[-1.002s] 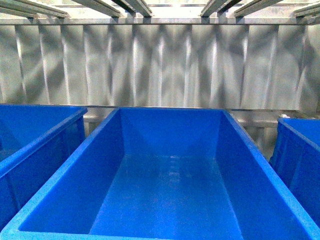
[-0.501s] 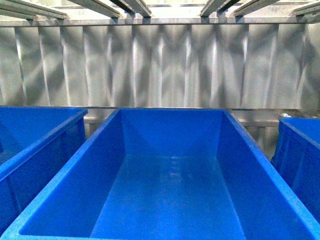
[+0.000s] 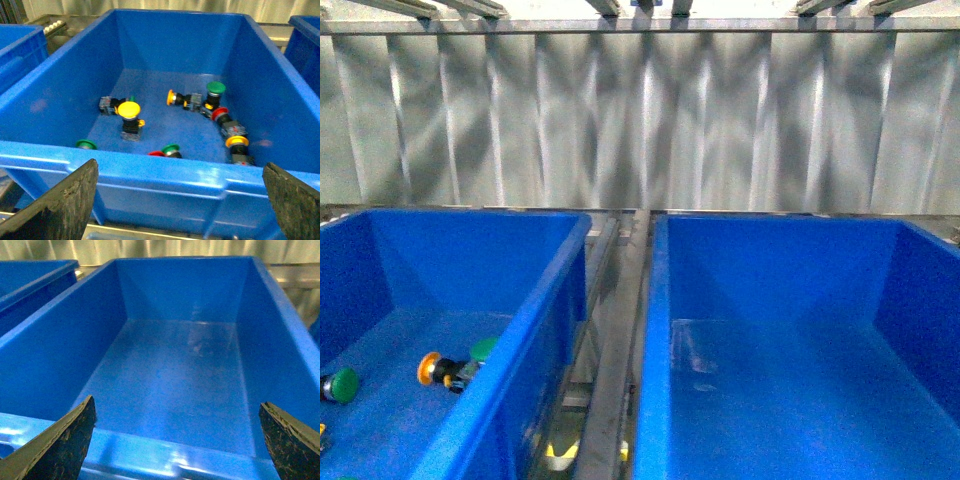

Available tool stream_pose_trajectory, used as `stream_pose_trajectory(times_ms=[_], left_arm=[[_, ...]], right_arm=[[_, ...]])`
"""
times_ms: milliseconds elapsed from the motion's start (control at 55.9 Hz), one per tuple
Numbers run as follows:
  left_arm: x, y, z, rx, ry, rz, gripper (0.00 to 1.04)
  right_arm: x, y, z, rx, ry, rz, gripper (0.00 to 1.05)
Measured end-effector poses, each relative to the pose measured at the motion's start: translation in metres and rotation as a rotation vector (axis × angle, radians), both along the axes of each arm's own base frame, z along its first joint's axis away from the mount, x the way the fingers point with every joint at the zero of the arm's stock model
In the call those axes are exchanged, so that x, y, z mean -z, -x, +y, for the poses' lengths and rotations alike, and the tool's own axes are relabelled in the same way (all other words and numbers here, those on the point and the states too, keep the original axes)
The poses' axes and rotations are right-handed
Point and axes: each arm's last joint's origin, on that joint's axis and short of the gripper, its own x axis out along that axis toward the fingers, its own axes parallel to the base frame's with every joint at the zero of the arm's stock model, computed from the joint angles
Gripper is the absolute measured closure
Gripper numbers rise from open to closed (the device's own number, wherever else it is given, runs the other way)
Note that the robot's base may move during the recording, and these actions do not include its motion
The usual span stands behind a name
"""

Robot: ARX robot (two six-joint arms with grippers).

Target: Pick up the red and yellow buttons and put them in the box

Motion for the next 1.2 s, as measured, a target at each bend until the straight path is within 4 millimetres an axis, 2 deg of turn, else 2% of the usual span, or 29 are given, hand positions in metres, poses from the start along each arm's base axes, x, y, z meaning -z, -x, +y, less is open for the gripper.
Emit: stream_pose_trajectory(times_ms=[1198], left_arm=[[0.0, 0.0, -0.0001, 0.002, 0.0, 0.0, 0.08]], right_arm=[[0.0001, 0.0, 0.0, 0.002, 0.0, 0.0, 0.07]])
